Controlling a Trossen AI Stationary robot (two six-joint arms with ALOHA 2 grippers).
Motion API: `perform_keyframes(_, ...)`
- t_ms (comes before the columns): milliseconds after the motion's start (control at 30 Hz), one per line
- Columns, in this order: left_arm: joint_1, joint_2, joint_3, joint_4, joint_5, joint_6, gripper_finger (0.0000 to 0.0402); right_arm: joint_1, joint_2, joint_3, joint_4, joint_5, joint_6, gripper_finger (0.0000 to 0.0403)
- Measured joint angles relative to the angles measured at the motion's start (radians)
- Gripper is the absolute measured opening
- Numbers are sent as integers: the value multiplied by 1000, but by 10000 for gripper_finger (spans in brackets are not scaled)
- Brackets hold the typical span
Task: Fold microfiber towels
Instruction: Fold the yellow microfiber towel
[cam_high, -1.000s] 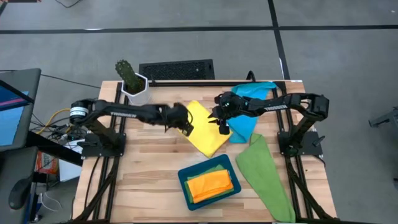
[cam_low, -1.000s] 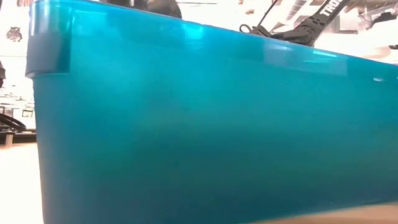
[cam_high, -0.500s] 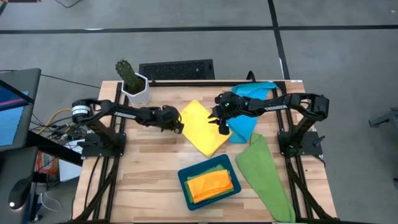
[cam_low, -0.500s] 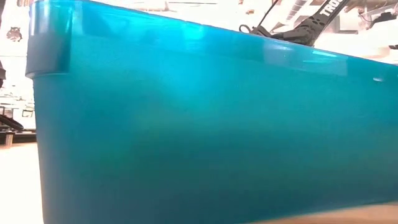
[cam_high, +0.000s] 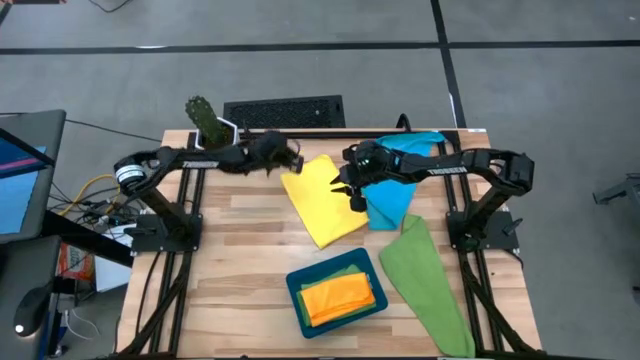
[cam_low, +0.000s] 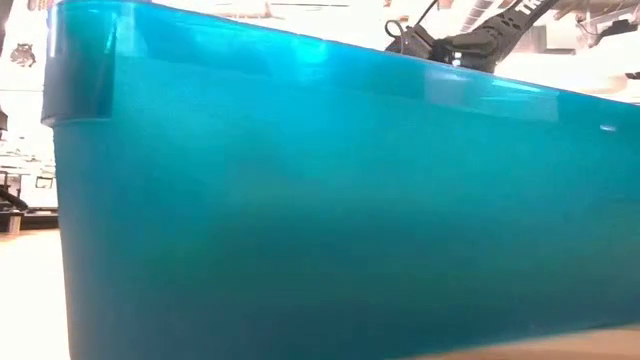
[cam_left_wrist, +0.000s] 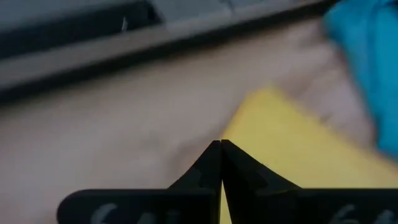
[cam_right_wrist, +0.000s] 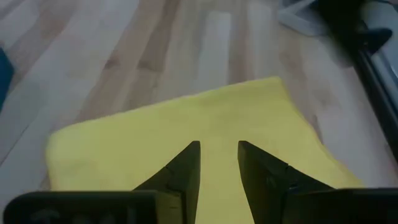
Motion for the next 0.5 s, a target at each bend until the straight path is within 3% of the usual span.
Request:
perform_keyframes(133,-50,-60,132,-195,13,128,0,2,-26,-1,-138,-86,-103,132)
perform_keyframes(233,-131,-100,172,-314,-32,178,0,2,-56,-2,-256,-140,-169,132)
perform_keyframes(367,-247,-101,121,-264,-14,152,0,-1,-97,-13,-300,-167,-186,132)
perform_keyframes(500,-341,-17,3,-79,7,71,0,36,-88,-49,-263,-241,-187,132)
